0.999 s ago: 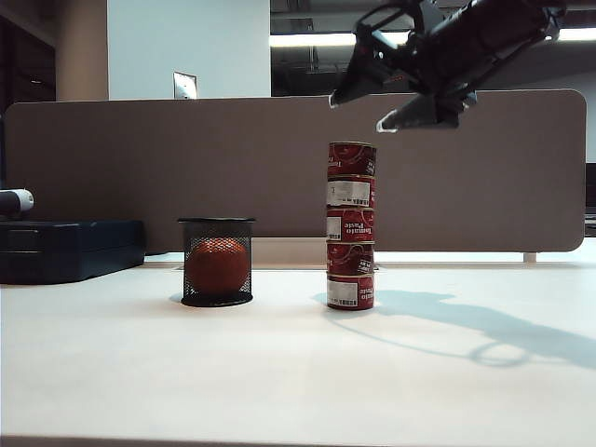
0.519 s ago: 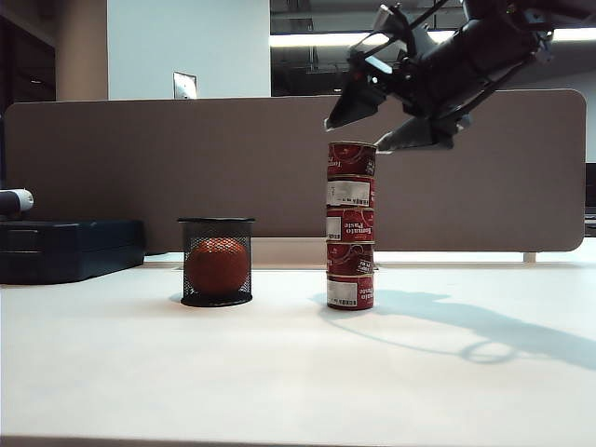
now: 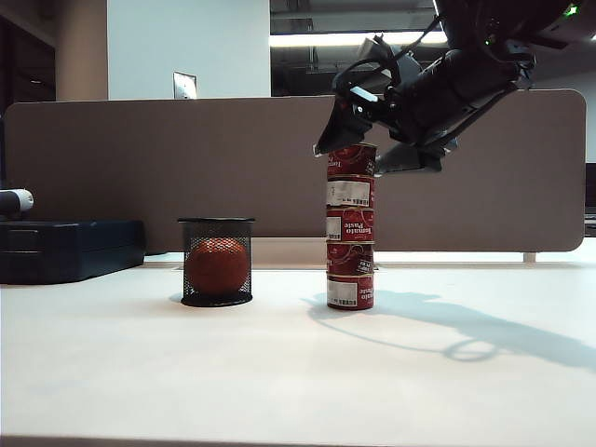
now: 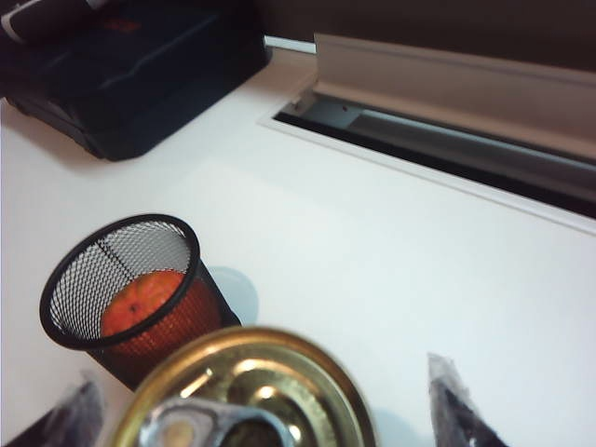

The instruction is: Take a can of tomato sauce from the stacked ones and place it on the table.

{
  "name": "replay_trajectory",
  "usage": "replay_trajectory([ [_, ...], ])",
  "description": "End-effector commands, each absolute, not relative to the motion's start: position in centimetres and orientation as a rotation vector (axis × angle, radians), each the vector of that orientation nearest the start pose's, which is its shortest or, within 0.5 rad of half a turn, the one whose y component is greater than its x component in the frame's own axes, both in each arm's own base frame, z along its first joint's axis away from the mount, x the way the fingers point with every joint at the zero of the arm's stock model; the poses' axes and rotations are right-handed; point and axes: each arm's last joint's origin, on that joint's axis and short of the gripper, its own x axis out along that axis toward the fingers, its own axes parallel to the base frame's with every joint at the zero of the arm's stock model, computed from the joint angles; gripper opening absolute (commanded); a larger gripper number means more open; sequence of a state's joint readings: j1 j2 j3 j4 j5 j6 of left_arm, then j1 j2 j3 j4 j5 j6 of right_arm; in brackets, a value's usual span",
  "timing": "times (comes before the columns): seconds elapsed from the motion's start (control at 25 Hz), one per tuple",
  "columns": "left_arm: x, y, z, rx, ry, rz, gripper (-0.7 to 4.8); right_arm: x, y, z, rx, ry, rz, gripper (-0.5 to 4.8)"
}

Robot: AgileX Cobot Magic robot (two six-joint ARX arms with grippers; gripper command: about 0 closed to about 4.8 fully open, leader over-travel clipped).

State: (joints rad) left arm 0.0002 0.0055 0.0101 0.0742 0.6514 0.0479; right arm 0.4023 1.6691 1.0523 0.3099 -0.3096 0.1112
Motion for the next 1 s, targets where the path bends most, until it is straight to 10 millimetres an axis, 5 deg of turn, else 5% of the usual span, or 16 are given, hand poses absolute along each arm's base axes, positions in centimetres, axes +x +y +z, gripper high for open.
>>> replay_trajectory([
  [0.04,9.11,-1.74,17.47,0.071,-0.099,-0.648,-0.05,33.86,15.41,24.96,0.094,0.32,0.691,4.79],
  [0.52,9.11,-1.74,17.47,0.071,-0.1,-0.648,-0.05,33.85,15.42,24.97,0.113,0.327,0.693,4.56],
  [0.68,9.1,-1.74,17.48,0.072,-0.1,-0.648,-0.05,33.85,15.42,24.96,0.112,0.327,0.694,3.28],
  [1.0,9.11,-1.74,17.47,0.071,-0.1,-0.647,-0.05,33.84,15.42,24.99,0.113,0.326,0.696,3.22],
])
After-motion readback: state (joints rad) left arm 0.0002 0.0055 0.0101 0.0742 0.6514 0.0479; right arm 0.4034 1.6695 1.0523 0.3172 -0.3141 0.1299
